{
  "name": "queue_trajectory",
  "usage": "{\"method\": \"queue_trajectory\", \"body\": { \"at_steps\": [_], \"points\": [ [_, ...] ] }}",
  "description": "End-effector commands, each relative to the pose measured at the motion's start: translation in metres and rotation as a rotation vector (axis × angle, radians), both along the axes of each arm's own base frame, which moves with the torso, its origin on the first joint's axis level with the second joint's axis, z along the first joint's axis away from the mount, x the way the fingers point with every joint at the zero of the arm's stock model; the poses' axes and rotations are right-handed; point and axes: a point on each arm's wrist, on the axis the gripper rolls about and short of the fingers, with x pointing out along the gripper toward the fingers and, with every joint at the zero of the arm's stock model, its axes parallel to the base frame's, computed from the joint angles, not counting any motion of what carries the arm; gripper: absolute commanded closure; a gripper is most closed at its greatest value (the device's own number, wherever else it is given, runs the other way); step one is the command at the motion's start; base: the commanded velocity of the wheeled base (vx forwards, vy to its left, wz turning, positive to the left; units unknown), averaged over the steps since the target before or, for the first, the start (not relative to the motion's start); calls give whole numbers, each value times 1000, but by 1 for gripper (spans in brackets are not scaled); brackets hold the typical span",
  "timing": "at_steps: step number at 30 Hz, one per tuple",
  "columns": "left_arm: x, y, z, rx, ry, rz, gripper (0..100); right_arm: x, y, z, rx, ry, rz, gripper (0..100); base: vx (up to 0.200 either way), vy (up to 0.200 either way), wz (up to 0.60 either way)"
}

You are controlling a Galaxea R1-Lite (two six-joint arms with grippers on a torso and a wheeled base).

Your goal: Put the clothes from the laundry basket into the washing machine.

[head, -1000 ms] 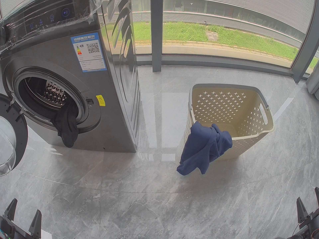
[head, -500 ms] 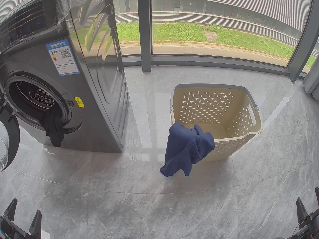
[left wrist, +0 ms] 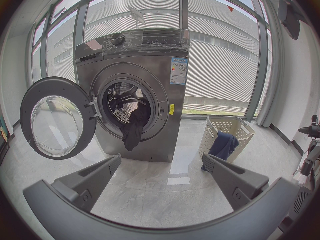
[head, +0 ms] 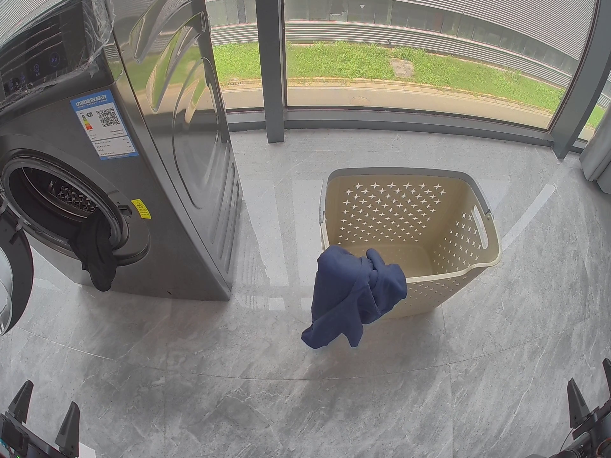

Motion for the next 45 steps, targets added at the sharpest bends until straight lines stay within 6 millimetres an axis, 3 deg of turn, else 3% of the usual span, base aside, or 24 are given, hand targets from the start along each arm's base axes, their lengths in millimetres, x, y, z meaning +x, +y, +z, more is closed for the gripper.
{"method": "queue_trajectory", "body": {
  "at_steps": [1, 18, 23, 27, 29, 31, 34, 38, 40, 45],
  "points": [
    [0, 0, -5, 1, 3, 1, 0, 1, 0, -5, 1, 8, 0, 0, 0, -200, 0],
    [0, 0, -5, -1, 5, 0, 0, 0, 0, -5, 21, 5, -13, 0, 0, -24, 0],
    [0, 0, -5, -1, 3, -3, 0, 0, 0, -4, 23, -1, -12, 0, 200, 0, 0],
    [0, 0, -5, -1, 5, -2, 0, -11, 0, 33, 22, -170, -1, 0, 50, 0, 0],
    [0, 0, -5, 1, 3, -3, 0, -17, 0, 49, 23, -193, 4, 0, 0, 0, 0],
    [0, 0, -5, 1, 3, -3, 0, -15, 0, 52, 23, -130, 17, 0, 0, 0, 0],
    [0, 0, -5, 1, 3, -3, 0, 0, 2, 50, 40, 47, 113, 0, 0, 0, 0],
    [0, 0, -5, -1, 3, -2, 0, 36, 7, 61, 227, 275, 288, 0, 0, 0, 0],
    [0, 0, -5, -1, 3, -3, 0, 54, 7, 65, 221, 325, 310, 0, 0, 0, 0],
    [0, 0, -5, -1, 3, -3, 0, 118, 15, 63, 150, 441, 372, 0, 0, 0, 0]
  ]
}}
